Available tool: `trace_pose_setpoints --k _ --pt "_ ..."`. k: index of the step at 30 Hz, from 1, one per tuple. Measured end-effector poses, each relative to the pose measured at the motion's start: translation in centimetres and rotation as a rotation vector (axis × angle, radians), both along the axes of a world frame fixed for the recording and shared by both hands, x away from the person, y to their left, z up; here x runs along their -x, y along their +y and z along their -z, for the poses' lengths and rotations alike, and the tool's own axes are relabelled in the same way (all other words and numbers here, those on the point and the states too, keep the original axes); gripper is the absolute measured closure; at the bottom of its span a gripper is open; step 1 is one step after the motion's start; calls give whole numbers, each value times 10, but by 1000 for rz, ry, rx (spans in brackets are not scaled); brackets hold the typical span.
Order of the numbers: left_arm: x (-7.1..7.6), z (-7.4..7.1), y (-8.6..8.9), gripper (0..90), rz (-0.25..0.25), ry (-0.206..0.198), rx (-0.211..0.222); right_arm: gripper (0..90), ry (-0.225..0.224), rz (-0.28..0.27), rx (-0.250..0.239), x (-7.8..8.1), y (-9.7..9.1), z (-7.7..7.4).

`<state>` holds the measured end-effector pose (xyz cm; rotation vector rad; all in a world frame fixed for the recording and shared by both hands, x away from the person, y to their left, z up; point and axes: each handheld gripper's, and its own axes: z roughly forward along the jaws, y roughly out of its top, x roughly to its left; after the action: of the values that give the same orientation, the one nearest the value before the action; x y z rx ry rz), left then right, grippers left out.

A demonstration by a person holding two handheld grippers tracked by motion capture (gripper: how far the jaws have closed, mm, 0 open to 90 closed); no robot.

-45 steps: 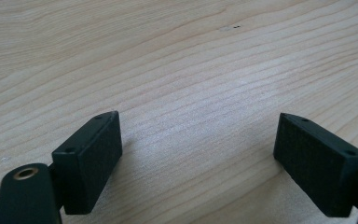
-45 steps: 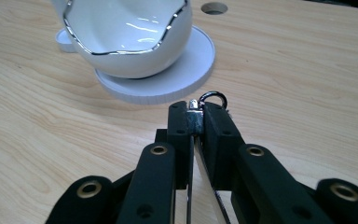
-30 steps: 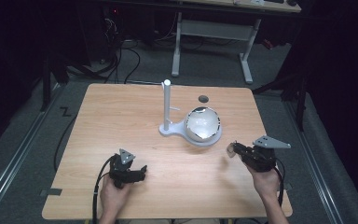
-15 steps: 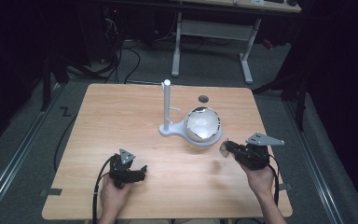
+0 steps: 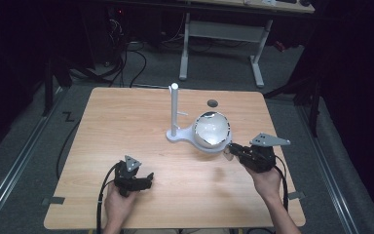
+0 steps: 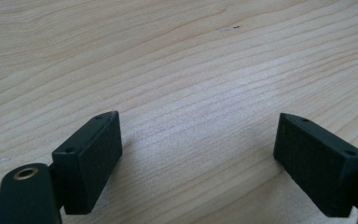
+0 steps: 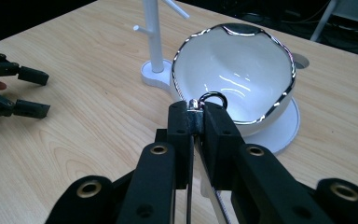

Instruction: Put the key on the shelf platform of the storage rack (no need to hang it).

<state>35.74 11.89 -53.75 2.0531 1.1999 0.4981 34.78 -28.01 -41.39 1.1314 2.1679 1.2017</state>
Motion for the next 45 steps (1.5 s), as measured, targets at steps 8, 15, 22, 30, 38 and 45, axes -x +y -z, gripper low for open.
trace_pose_setpoints --k 8,15,22,30,38,45 --pt "0 0 0 156 0 0 0 822 -15 -23 -11 -10 9 -9" --pt "0 0 0 156 0 0 0 822 -27 -31 -19 -19 13 -19" --pt "0 0 0 157 1 1 0 822 -30 -30 -2 -31 18 -25" --pt "0 0 0 156 0 1 0 822 -12 -21 4 -50 24 -20" --pt "0 0 0 157 0 1 0 822 4 -16 10 -62 32 -14" --pt "0 0 0 156 0 0 0 822 29 -17 19 -75 39 -2"
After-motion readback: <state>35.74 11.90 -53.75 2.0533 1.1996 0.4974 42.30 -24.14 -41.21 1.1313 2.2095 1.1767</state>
